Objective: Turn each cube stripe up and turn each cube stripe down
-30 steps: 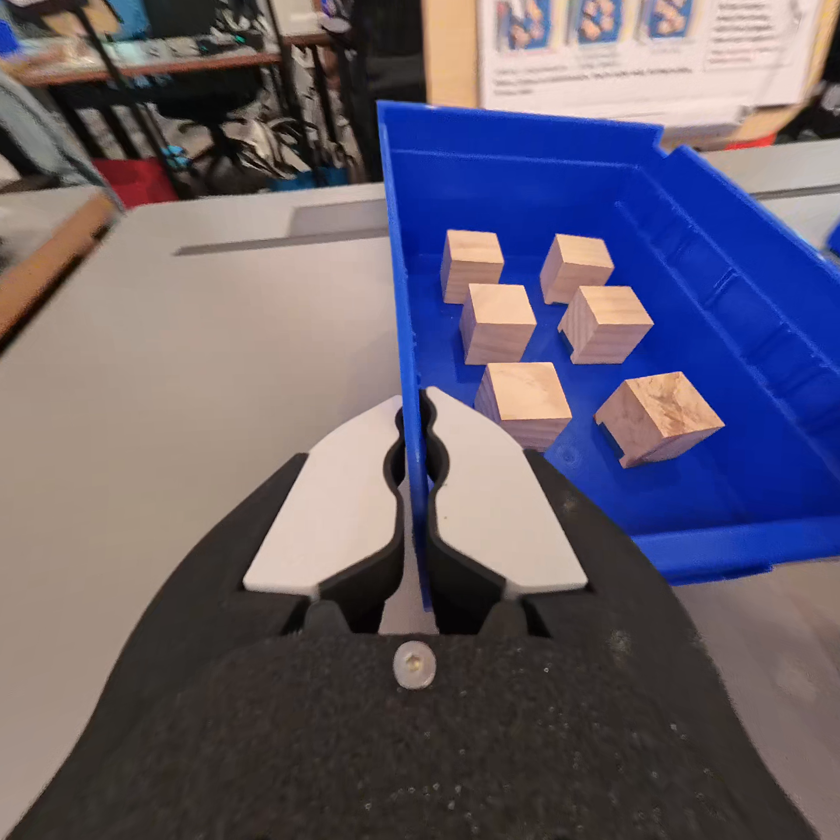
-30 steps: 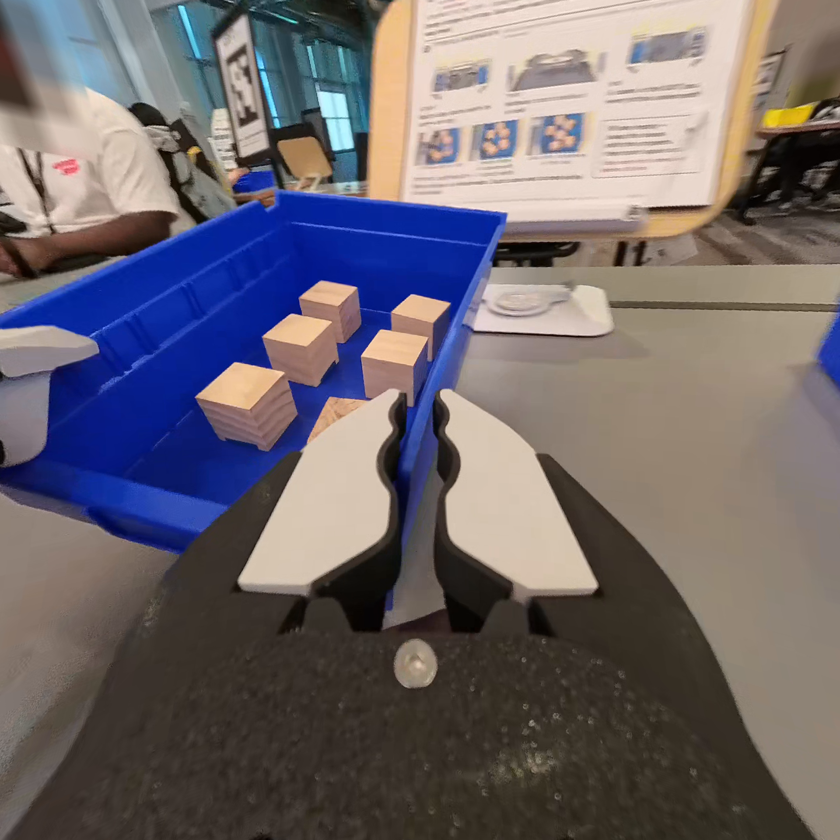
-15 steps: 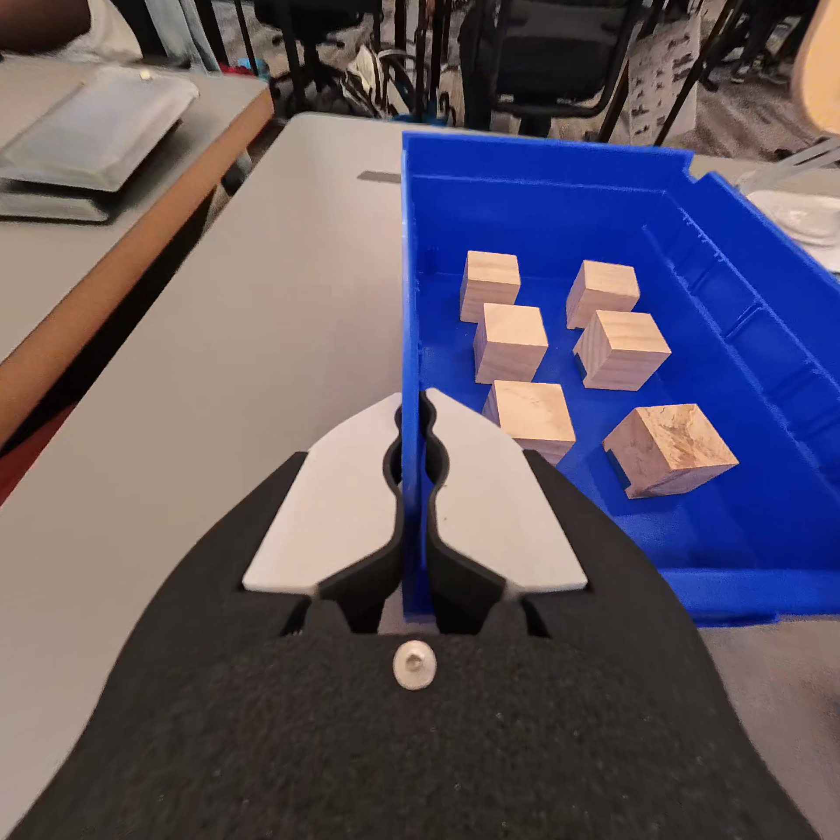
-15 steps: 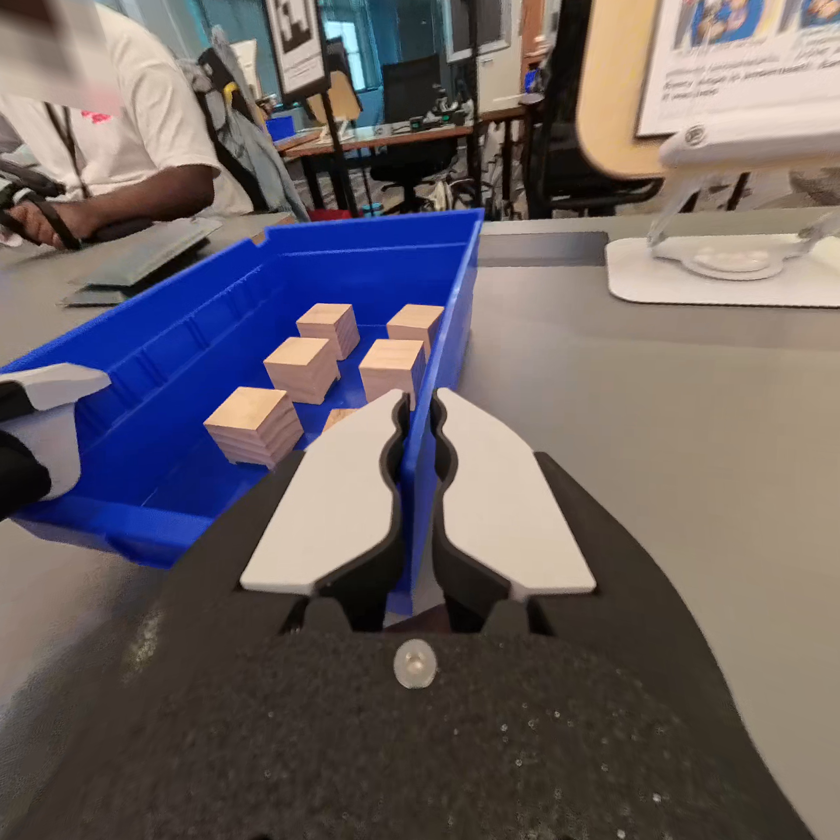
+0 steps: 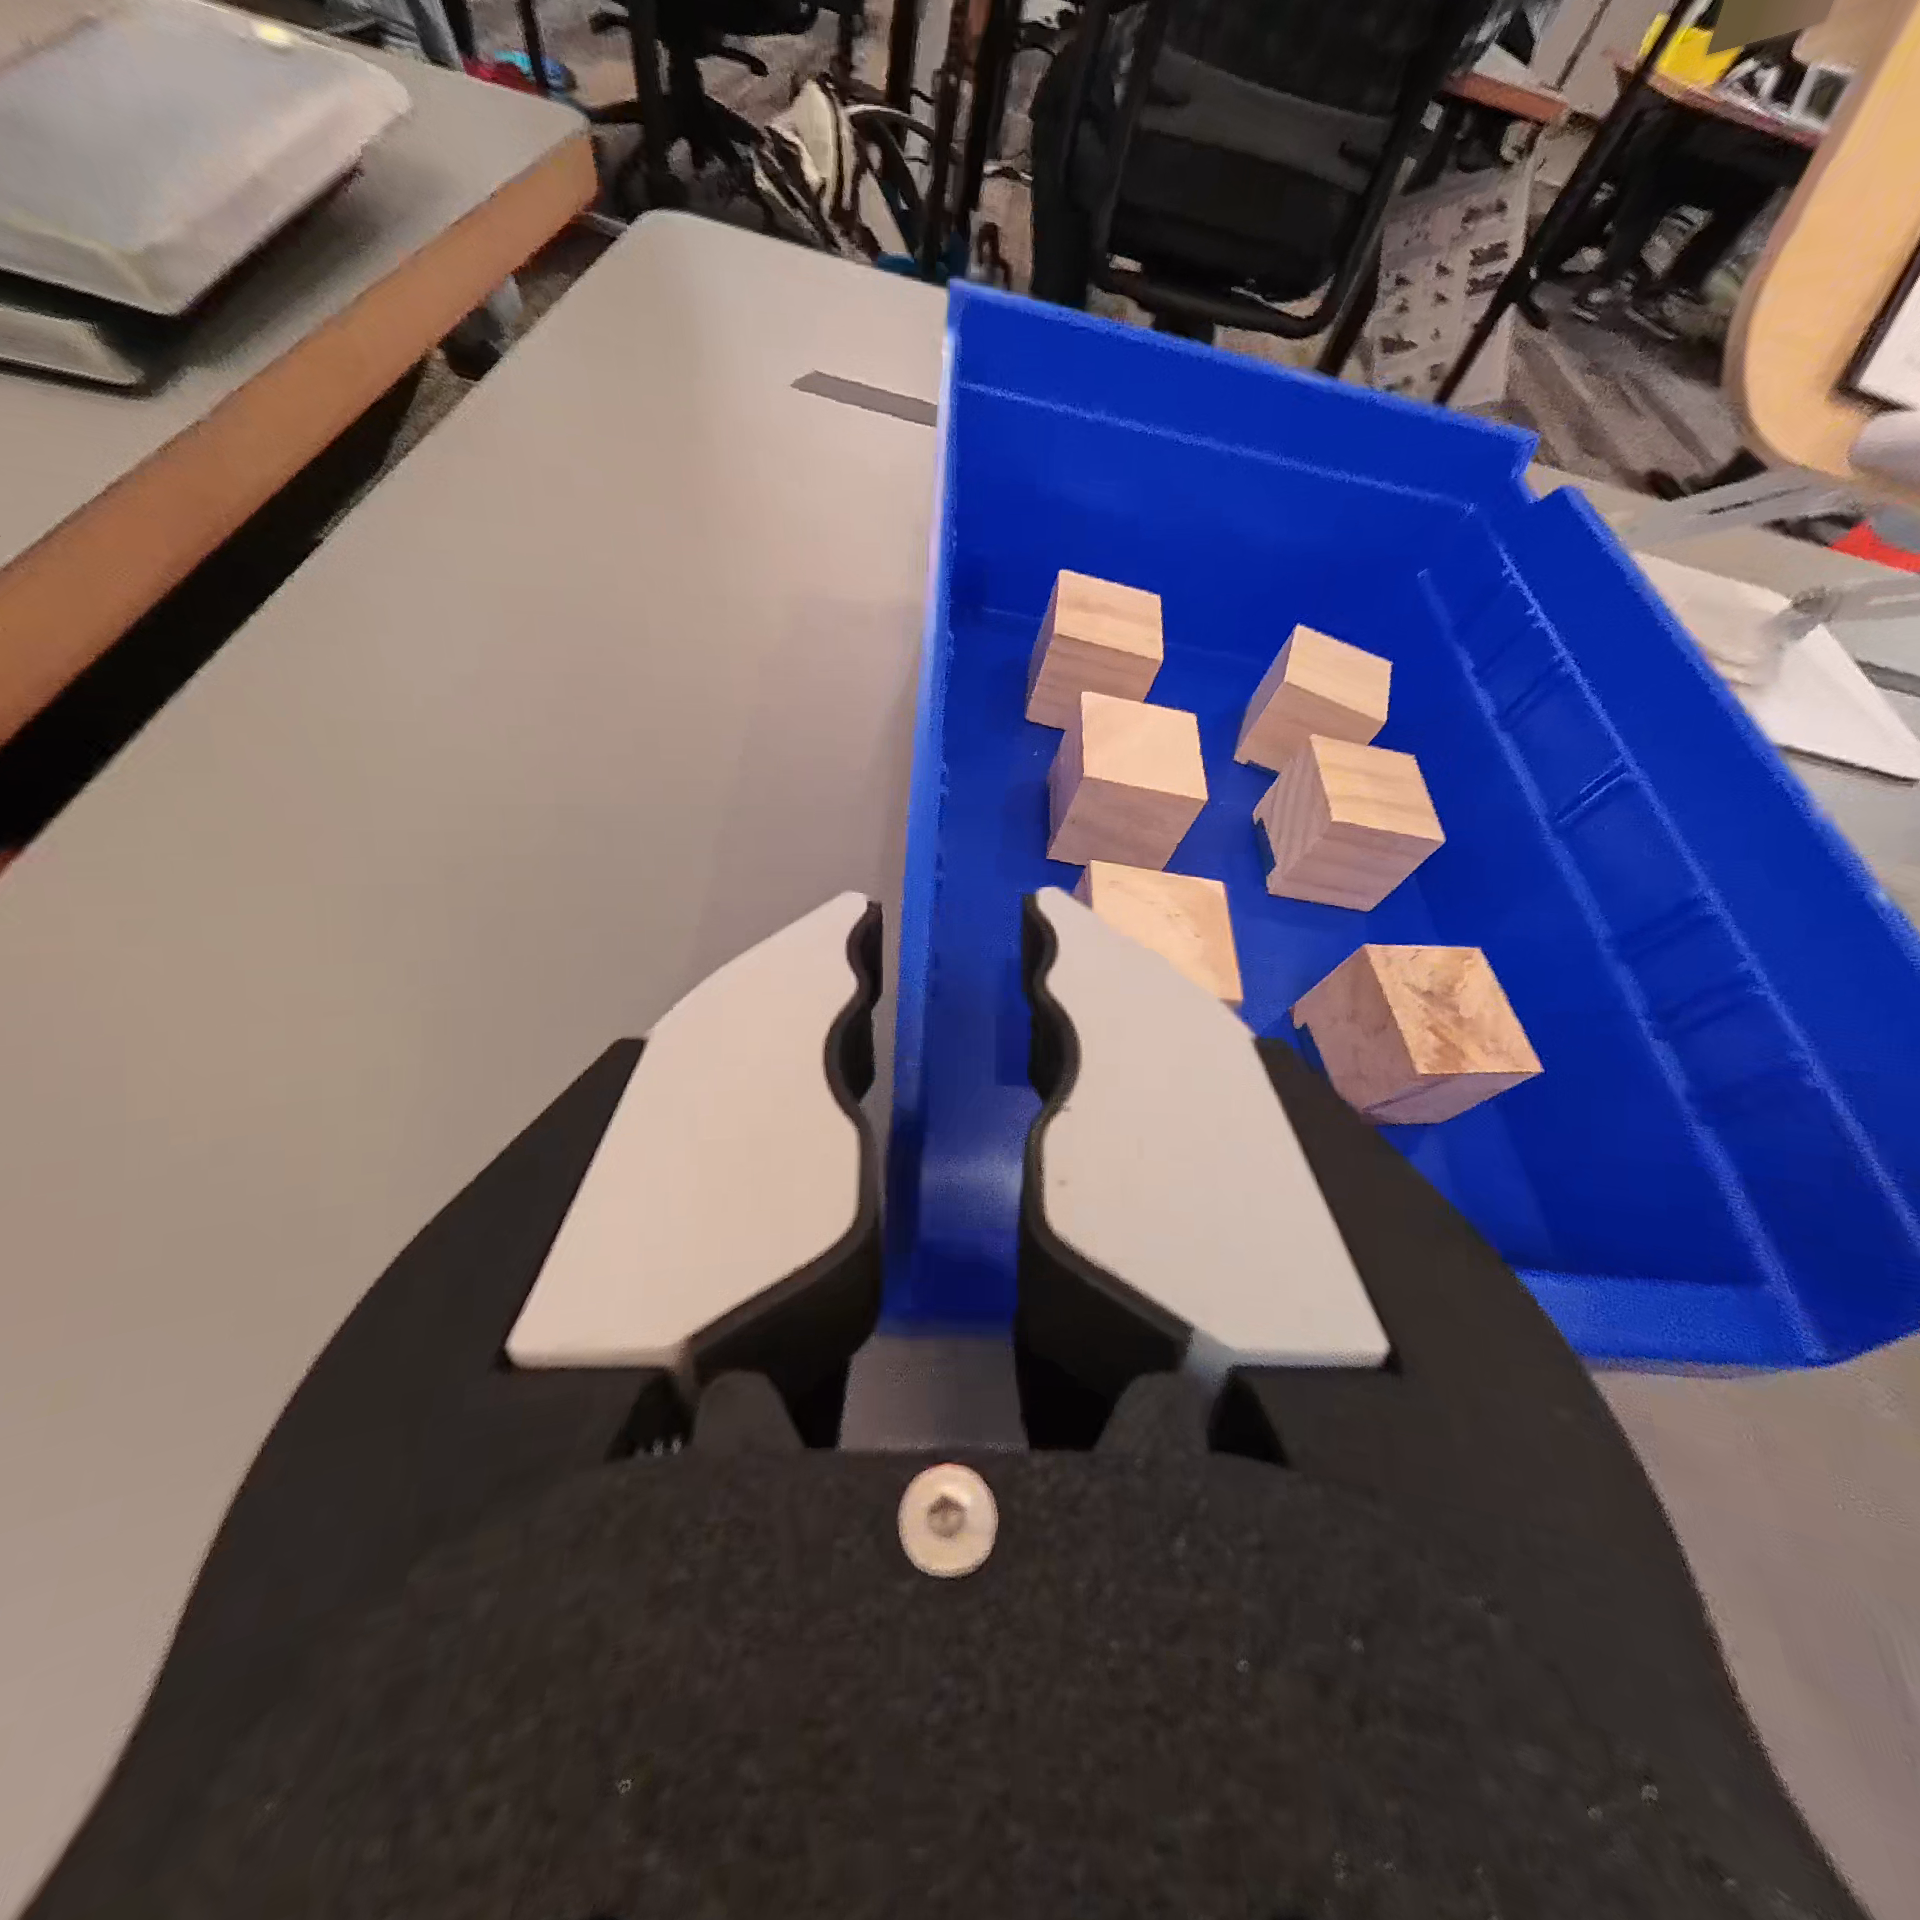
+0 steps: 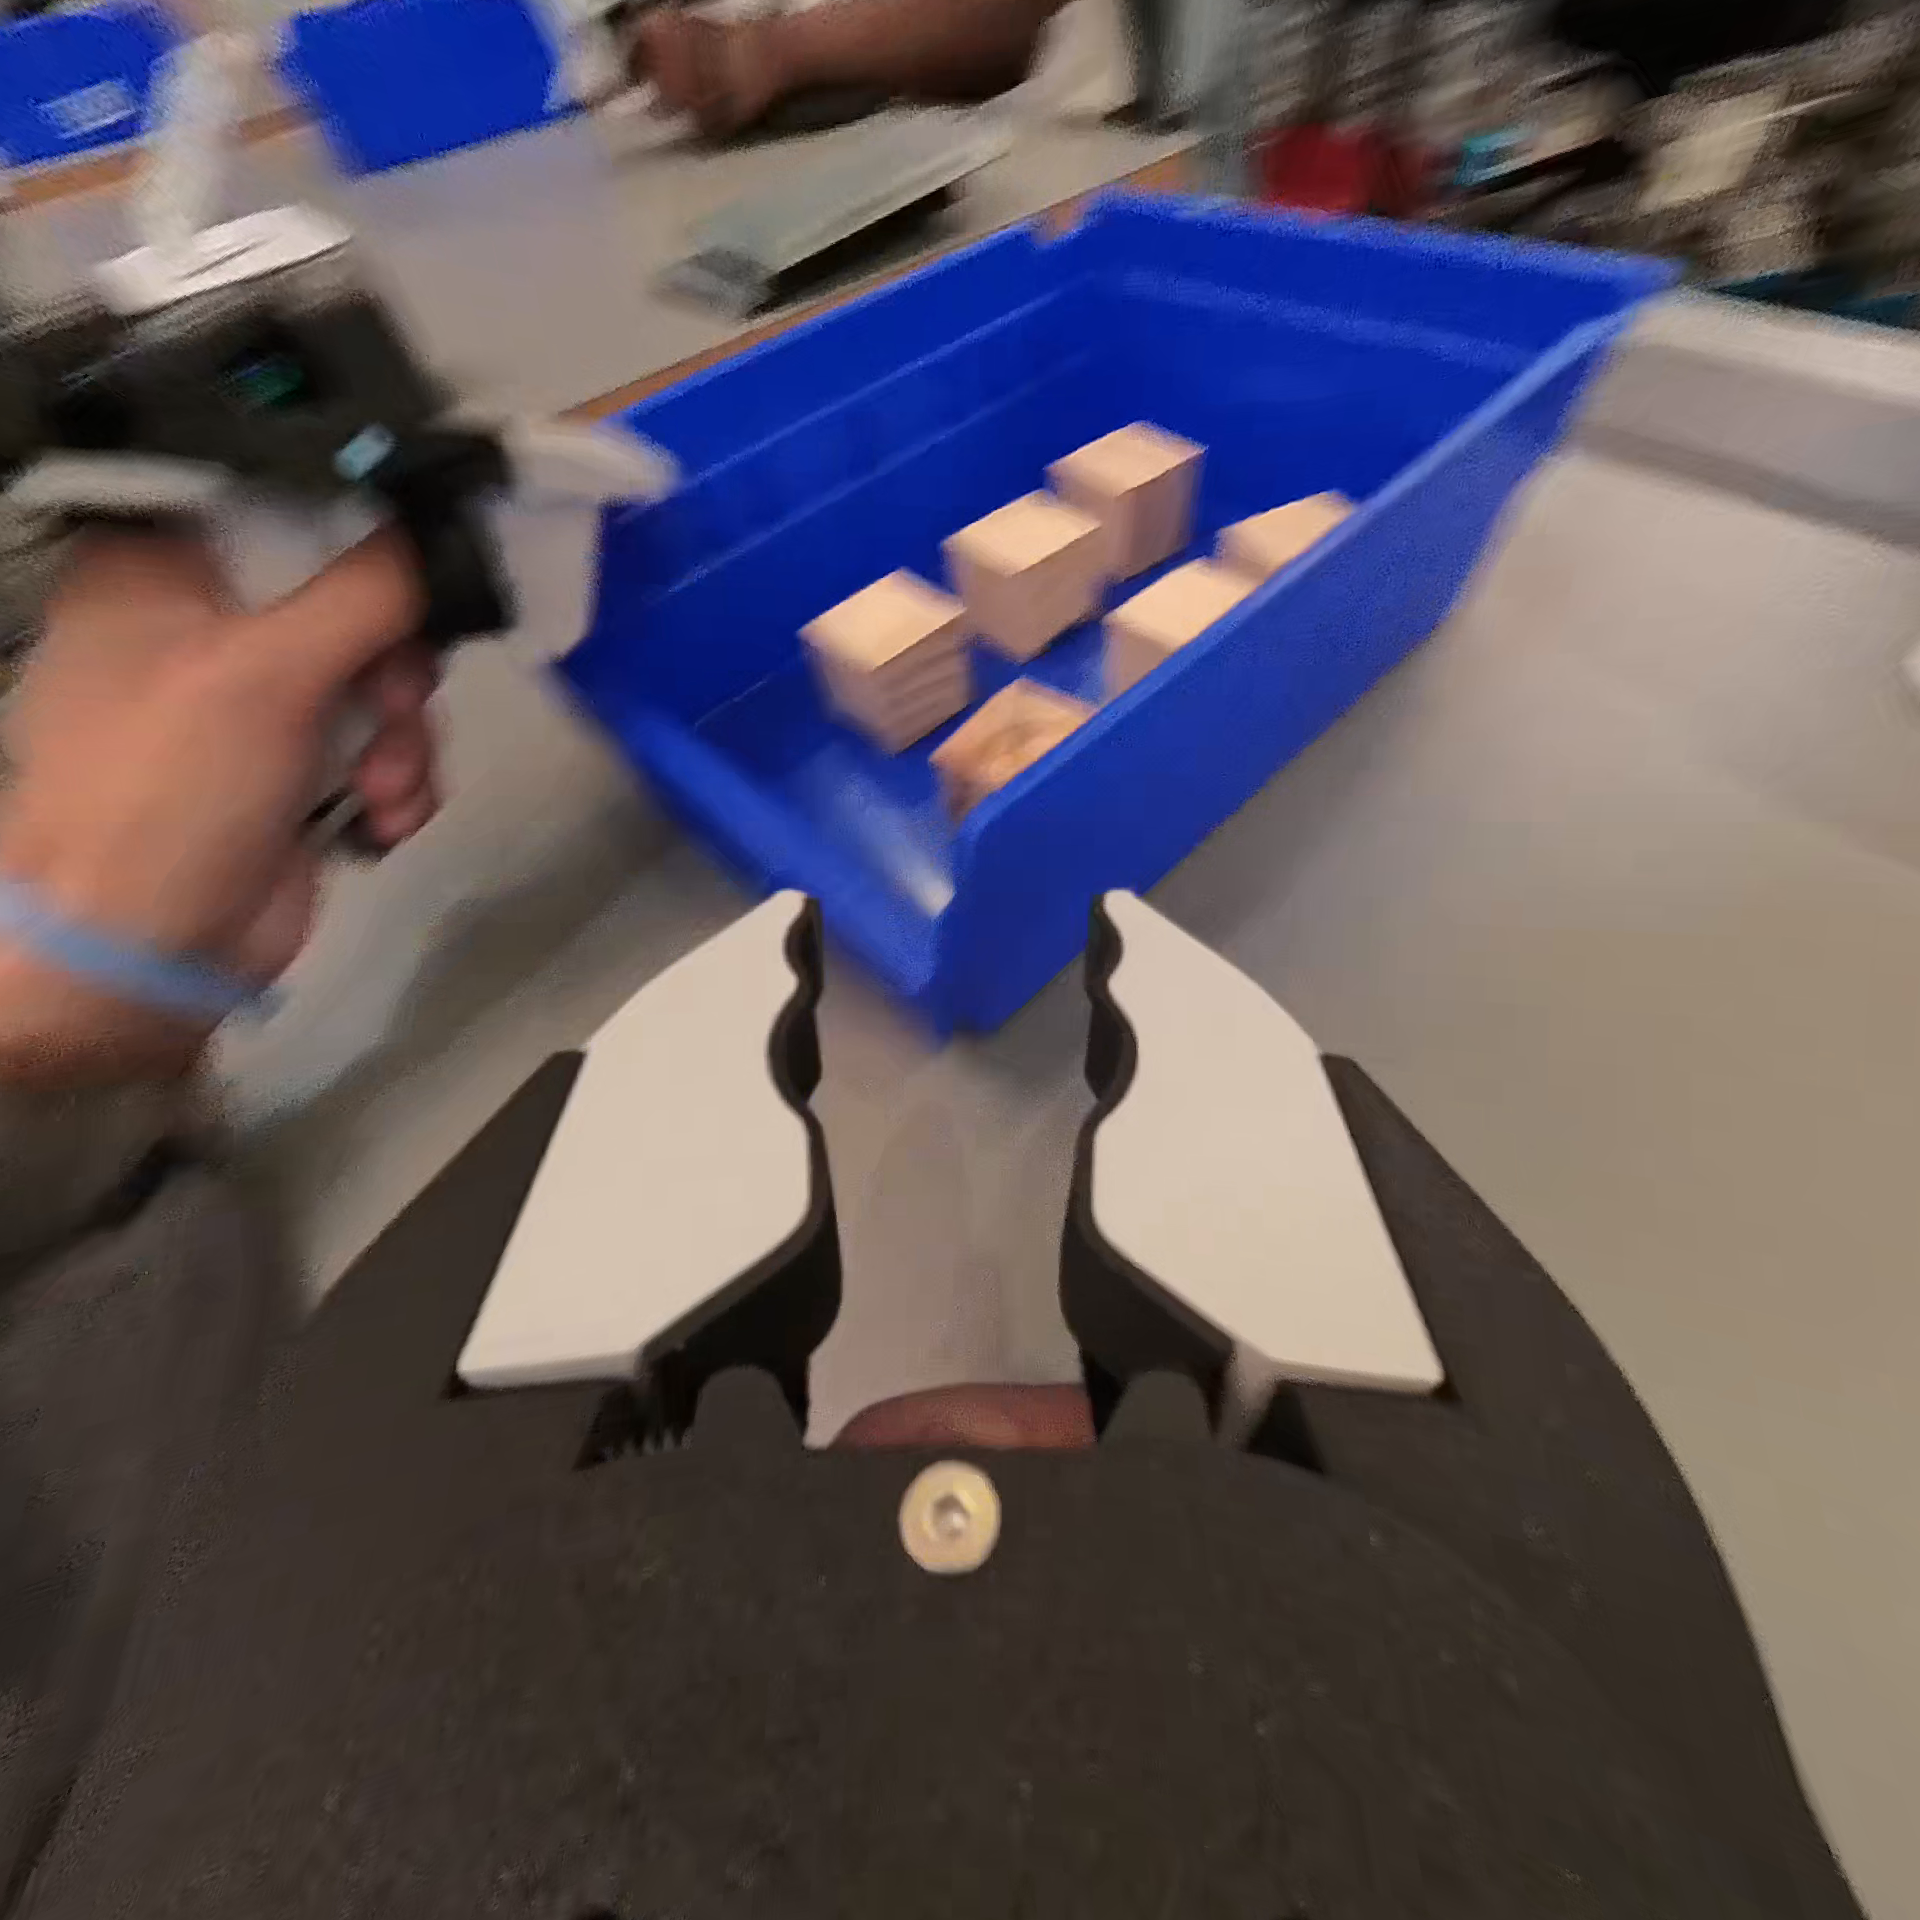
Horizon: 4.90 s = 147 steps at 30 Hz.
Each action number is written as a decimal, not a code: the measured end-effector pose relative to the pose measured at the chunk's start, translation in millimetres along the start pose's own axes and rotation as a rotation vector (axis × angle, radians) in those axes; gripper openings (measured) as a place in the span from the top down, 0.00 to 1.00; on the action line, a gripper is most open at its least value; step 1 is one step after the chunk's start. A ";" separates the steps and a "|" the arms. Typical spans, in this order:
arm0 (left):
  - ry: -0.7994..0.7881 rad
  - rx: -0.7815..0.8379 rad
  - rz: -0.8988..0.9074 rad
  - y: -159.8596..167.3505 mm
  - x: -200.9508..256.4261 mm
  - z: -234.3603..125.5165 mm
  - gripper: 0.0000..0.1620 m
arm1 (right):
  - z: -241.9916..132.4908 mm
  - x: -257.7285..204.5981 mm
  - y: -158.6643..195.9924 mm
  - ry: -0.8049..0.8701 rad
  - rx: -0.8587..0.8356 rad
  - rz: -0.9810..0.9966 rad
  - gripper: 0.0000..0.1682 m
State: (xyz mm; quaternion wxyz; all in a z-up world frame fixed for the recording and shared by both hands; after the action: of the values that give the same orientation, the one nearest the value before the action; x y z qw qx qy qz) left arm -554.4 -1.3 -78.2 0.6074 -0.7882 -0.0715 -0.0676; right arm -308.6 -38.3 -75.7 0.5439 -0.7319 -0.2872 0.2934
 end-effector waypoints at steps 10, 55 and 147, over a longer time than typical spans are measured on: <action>0.400 0.118 0.045 -4.4 194.9 -90.1 0.67 | -185.0 121.2 24.9 -0.013 0.042 -0.055 0.64; 0.549 -0.081 0.317 96.8 256.3 -72.5 0.68 | -249.1 150.3 56.1 0.252 0.192 -0.112 0.72; 1.057 -0.606 -0.369 9.4 328.8 -0.9 0.73 | -239.2 143.3 61.9 0.252 0.118 -0.230 0.71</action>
State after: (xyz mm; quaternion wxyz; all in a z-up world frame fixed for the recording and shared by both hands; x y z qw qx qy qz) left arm -230.2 5.5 -23.3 0.2888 -0.7600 0.1257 -0.5684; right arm -30.0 -97.5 -95.6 0.6477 -0.6919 -0.2807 0.1516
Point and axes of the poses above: each gripper's, where its closed fingertips meet, z out along the fingers, y out of its underside, x = y × z across the jaws, the point moved 6 cm from there along -z, back along the fingers, and after that the axes turned 9 degrees about x, right-handed, at the moved point
